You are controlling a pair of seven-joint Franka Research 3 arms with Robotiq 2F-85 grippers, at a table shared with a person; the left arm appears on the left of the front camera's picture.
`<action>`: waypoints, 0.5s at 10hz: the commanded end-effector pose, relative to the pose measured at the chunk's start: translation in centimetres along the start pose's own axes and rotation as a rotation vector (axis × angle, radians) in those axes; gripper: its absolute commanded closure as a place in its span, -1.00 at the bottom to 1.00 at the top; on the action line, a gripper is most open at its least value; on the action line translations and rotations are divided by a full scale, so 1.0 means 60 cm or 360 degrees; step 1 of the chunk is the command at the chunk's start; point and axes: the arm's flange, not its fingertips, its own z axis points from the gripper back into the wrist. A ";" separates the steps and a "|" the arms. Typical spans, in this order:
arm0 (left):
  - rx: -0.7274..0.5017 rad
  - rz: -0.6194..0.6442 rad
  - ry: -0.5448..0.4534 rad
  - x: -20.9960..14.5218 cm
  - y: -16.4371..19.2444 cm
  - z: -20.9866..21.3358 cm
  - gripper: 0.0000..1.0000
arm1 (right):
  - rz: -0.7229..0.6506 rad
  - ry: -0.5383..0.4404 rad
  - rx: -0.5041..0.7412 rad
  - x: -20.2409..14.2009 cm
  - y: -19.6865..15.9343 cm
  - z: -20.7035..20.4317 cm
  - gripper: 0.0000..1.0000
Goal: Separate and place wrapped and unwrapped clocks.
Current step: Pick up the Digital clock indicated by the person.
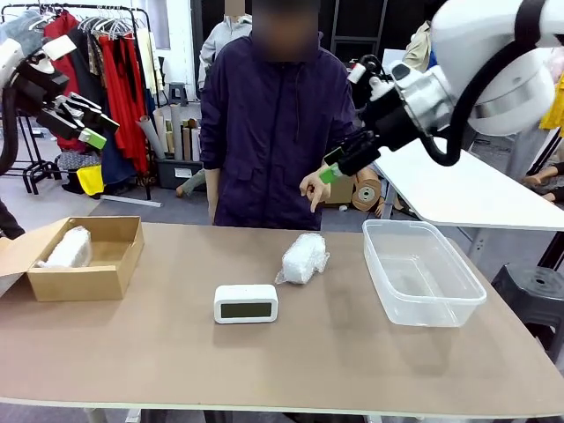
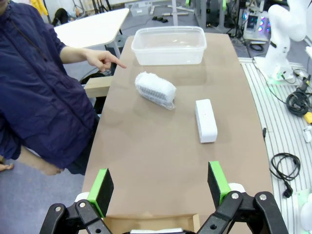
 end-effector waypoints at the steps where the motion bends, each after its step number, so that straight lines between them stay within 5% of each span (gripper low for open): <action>1: -0.0004 -0.0022 0.0006 0.001 -0.005 0.003 -1.00 | -0.0167 0.0439 -0.0137 0.043 0.017 -0.033 -1.00; 5: -0.0004 -0.0022 0.0006 0.001 -0.005 0.003 -1.00 | -0.0209 0.0989 -0.0199 0.092 -0.033 -0.080 -1.00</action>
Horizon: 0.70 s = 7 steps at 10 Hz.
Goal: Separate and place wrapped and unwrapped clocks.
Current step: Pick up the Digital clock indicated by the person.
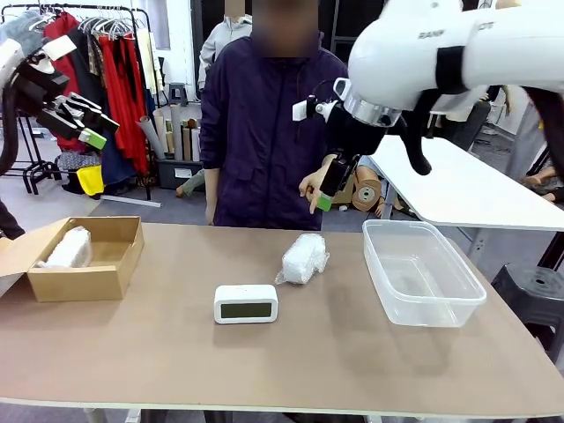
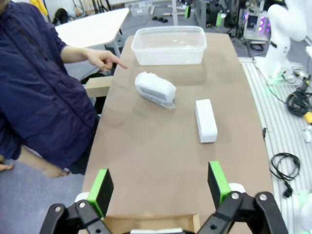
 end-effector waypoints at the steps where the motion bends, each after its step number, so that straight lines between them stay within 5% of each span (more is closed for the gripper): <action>1: -0.0004 -0.0021 0.0005 0.000 -0.005 0.002 -1.00 | 0.0009 0.0203 -0.0005 0.049 -0.032 -0.004 -1.00; 2: -0.0004 -0.0021 0.0005 0.000 -0.005 0.002 -1.00 | 0.0011 0.0299 -0.0049 0.049 -0.039 -0.021 -1.00; 7: -0.0004 -0.0021 0.0005 0.000 -0.005 0.002 -1.00 | 0.0025 0.0284 -0.0035 0.034 -0.054 -0.051 -1.00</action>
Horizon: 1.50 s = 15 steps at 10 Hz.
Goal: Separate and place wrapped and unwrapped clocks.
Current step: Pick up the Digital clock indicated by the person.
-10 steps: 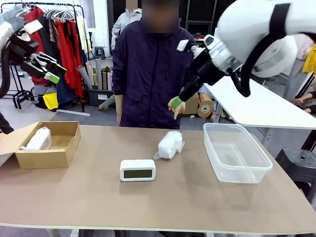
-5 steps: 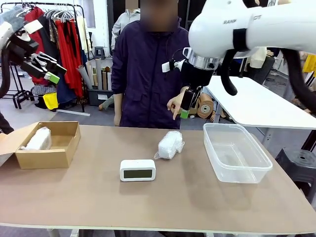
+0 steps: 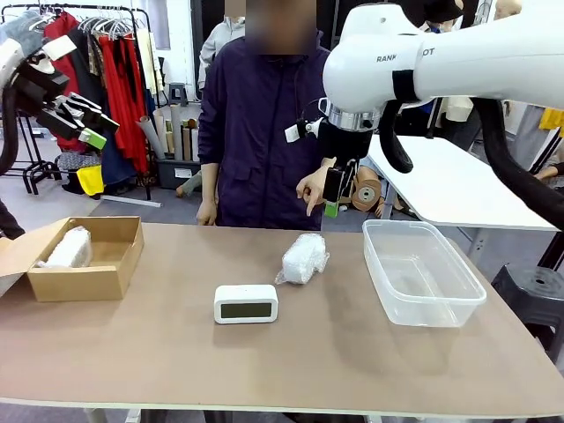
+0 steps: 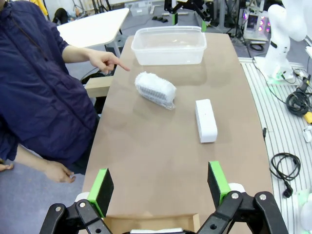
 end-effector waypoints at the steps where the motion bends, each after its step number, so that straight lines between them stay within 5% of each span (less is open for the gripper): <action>1: -0.0004 -0.0021 0.0005 0.000 -0.005 0.002 -1.00 | 0.0000 0.0001 -0.0004 -0.002 0.002 0.002 -1.00; 4: -0.0004 -0.0021 0.0005 0.000 -0.005 0.002 -1.00 | 0.0001 0.0000 0.0000 0.000 0.000 0.000 -1.00; 8: -0.0004 -0.0021 0.0005 0.000 -0.005 0.002 -1.00 | -0.0967 0.0179 0.0082 0.076 -0.049 -0.025 -1.00; 11: -0.0004 -0.0021 0.0005 0.000 -0.005 0.002 -1.00 | -0.1403 0.0291 0.0001 0.118 -0.069 -0.065 -1.00; 15: -0.0004 -0.0021 0.0005 0.000 -0.005 0.002 -1.00 | -0.1966 -0.0105 -0.0374 0.149 -0.046 -0.134 -1.00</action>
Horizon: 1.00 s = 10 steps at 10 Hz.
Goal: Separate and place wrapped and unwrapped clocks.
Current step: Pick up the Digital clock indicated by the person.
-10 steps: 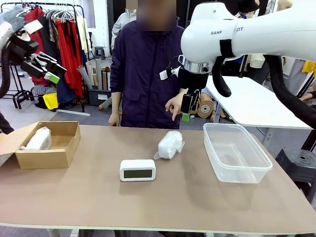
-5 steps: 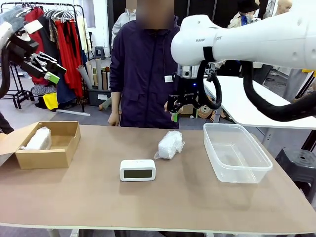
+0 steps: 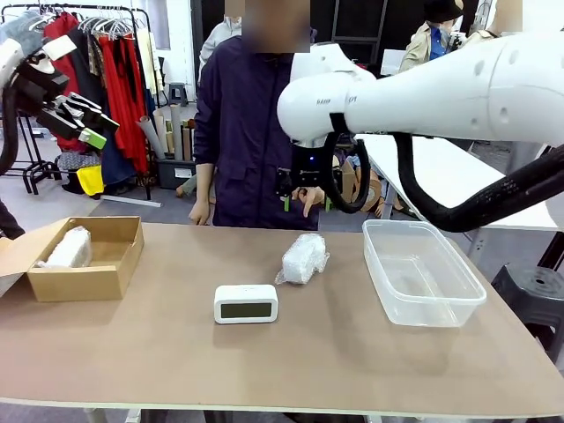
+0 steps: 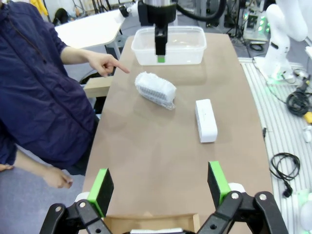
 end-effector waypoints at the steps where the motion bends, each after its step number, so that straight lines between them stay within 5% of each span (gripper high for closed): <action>1: -0.0004 -0.0021 0.0005 0.000 -0.005 0.002 -1.00 | -0.0241 -0.0150 -0.0110 -0.020 0.006 -0.037 -1.00; 4: -0.0004 -0.0021 0.0005 0.000 -0.005 0.002 -1.00 | -0.0311 -0.0252 -0.0019 -0.022 0.009 -0.060 -1.00; 5: -0.0004 -0.0021 0.0005 0.000 -0.005 0.002 -1.00 | -0.0153 -0.0296 0.0078 -0.019 0.004 -0.060 -1.00; 6: -0.0004 -0.0021 0.0005 0.000 -0.005 0.002 -1.00 | -0.0280 -0.0177 -0.0008 -0.007 0.020 -0.056 -1.00; 10: -0.0004 -0.0021 0.0005 0.000 -0.005 0.002 -1.00 | -0.0280 -0.0177 -0.0008 -0.007 0.020 -0.056 -1.00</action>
